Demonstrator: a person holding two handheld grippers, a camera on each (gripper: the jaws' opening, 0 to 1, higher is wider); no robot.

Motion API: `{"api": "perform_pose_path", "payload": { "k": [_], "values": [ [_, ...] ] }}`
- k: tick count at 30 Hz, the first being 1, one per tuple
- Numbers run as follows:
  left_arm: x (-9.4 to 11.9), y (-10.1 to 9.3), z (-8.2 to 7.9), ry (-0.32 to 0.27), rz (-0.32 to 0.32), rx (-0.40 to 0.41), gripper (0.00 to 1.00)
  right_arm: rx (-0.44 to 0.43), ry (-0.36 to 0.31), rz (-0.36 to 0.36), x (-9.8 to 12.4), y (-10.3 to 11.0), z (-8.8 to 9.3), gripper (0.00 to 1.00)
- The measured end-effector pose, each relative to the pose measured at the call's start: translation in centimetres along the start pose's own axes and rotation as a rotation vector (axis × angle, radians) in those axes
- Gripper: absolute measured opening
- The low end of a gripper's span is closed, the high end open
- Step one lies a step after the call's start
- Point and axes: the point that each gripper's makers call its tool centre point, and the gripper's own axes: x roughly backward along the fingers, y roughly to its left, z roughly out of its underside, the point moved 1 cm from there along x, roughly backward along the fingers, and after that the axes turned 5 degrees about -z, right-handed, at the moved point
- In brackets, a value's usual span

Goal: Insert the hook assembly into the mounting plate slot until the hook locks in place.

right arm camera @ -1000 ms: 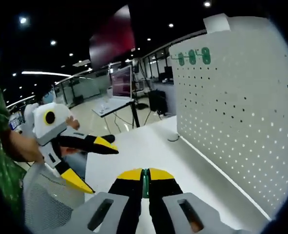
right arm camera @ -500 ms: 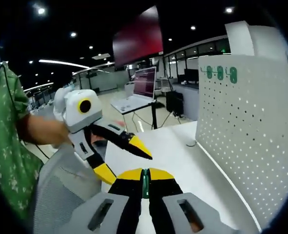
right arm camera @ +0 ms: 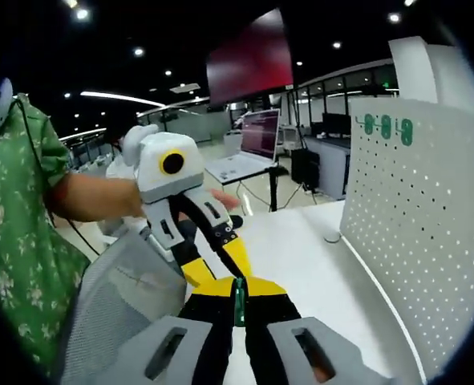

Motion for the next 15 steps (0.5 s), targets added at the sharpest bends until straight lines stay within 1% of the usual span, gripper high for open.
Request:
{"api": "perform_pose_path", "payload": {
  "k": [2, 6, 15],
  "values": [
    [-0.06, -0.08, -0.08, 0.000, 0.006, -0.005, 0.13, 0.003, 0.003, -0.007, -0.06, 0.18, -0.03, 0.02],
    [-0.14, -0.34, -0.22, -0.003, 0.020, -0.009, 0.08, 0.013, 0.013, -0.021, -0.16, 0.59, -0.05, 0.02],
    [-0.21, -0.74, -0.31, 0.001, 0.031, -0.015, 0.07, 0.013, 0.027, -0.032, -0.34, 0.89, 0.21, 0.02]
  ]
}}
